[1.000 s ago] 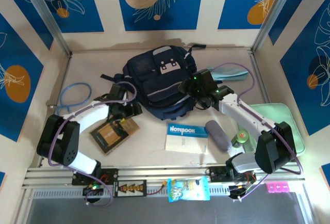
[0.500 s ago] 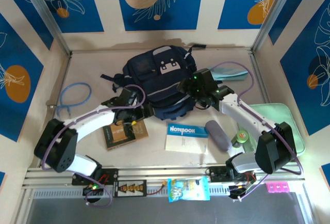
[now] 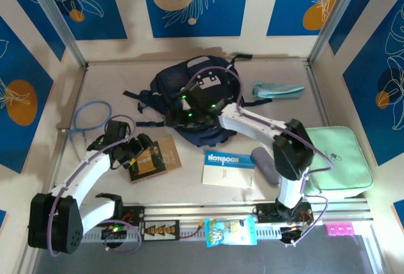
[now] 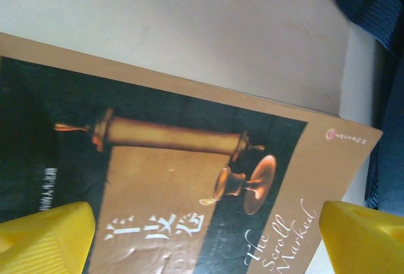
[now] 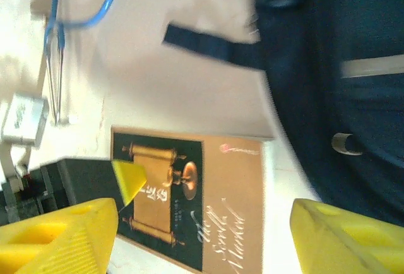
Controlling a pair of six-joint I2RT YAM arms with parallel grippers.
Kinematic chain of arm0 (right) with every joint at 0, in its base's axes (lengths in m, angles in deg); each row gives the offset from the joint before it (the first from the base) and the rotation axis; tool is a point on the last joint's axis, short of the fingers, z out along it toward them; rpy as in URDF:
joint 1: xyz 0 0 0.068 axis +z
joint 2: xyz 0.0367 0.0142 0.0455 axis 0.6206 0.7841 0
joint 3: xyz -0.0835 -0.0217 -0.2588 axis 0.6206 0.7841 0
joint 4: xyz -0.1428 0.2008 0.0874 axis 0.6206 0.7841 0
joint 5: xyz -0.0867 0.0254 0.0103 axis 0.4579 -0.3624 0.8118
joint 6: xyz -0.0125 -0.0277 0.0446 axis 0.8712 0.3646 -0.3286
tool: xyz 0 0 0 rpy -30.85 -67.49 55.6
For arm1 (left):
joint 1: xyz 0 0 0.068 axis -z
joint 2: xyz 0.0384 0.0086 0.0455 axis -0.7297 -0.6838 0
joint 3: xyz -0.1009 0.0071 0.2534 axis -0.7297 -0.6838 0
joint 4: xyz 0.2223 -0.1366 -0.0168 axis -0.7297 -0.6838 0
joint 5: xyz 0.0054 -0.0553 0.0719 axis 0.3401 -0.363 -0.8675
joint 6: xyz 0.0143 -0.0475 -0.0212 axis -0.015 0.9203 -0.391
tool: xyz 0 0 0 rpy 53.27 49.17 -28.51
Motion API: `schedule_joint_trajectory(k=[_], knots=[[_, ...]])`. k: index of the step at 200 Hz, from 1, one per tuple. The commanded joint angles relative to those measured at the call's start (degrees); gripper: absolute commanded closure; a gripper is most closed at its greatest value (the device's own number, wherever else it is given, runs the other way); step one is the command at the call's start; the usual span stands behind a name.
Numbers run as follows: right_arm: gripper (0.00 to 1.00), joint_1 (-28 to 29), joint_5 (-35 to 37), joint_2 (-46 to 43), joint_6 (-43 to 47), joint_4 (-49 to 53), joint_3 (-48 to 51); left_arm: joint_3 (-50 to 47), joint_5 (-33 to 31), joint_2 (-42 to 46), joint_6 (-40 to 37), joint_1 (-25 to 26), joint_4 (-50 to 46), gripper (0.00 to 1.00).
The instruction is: Pack the student bag
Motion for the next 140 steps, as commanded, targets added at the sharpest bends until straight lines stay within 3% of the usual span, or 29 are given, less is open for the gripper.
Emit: schedule_joint_trajectory(k=[1,25,84,140], knots=[[0.41,2.2,-4.9,6.8,2.0,4.4,-6.2,-1.7,0.9,-0.1,-1.2,-3.0,-0.7,0.13],[0.53,4.2,-4.0,14.2,3.2,9.0,-13.3,-2.4,-1.0,-0.7,-1.8,-5.2,-0.4,0.23],[0.54,4.9,3.1,24.5,6.3,18.1,-22.0,-1.7,-2.6,-4.2,-4.4,-5.8,1.1,0.28],[0.53,5.8,3.5,22.4,8.9,20.4,-15.0,1.7,-1.3,-13.6,-6.1,-5.9,7.0,0.27]])
